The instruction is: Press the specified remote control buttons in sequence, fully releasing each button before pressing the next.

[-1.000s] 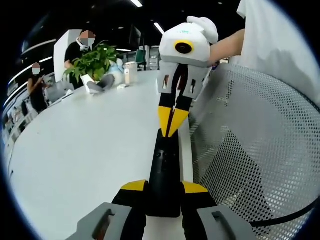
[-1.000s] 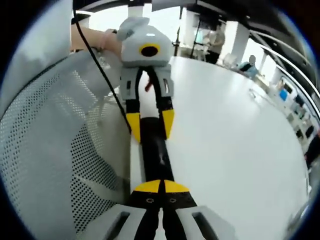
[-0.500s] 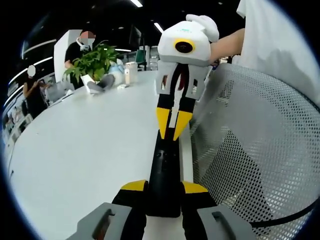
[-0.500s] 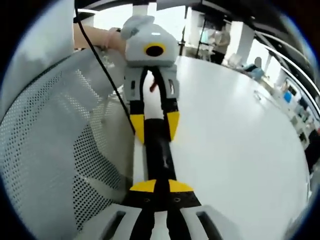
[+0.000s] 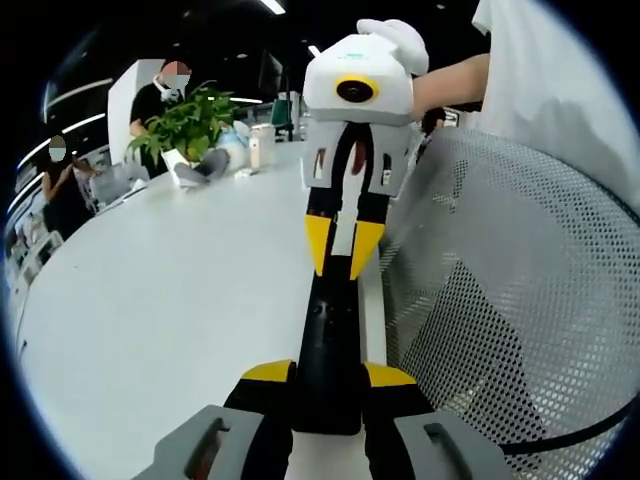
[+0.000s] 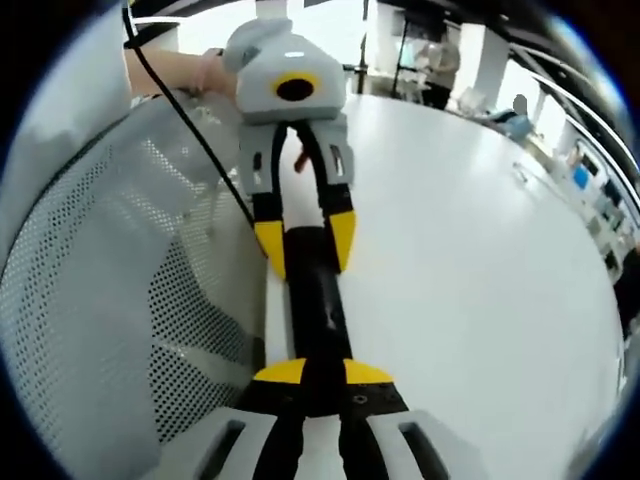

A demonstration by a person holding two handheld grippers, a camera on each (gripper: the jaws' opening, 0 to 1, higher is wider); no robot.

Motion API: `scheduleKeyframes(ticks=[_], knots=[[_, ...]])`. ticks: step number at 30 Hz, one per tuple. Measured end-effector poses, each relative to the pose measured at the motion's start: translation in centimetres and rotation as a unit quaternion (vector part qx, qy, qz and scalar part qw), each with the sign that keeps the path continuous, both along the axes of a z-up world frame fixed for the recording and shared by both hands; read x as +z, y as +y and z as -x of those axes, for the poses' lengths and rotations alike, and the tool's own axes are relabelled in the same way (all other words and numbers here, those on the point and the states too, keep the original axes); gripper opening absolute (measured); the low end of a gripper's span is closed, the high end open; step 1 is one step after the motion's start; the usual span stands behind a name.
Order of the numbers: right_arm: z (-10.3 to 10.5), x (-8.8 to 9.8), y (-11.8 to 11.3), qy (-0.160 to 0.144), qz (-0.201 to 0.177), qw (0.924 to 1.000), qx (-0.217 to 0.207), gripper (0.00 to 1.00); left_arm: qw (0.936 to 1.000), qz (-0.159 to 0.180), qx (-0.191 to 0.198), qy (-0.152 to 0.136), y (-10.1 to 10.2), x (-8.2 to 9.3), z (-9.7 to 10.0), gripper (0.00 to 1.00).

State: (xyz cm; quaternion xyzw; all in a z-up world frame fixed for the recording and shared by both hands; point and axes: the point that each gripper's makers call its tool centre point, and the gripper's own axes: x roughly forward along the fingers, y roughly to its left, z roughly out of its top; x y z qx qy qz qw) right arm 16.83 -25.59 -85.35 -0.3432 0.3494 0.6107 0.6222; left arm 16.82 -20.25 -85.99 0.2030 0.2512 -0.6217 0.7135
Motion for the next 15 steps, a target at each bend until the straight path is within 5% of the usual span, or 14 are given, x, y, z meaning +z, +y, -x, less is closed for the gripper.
scheduleKeyframes(ticks=[6, 10, 15], knots=[[-0.59, -0.14, 0.09, 0.048, 0.05, 0.997, -0.035, 0.04, 1.0, -0.001, -0.001, 0.0, -0.01, 0.0, 0.0, 0.24], [-0.6, -0.29, 0.26, 0.003, 0.077, 0.9961, 0.042, 0.0, 1.0, 0.0, -0.001, 0.001, -0.01, 0.01, -0.01, 0.24], [-0.6, -0.2, 0.19, 0.022, 0.038, 0.999, -0.008, 0.01, 1.0, 0.0, -0.001, 0.001, 0.01, -0.01, -0.02, 0.25]])
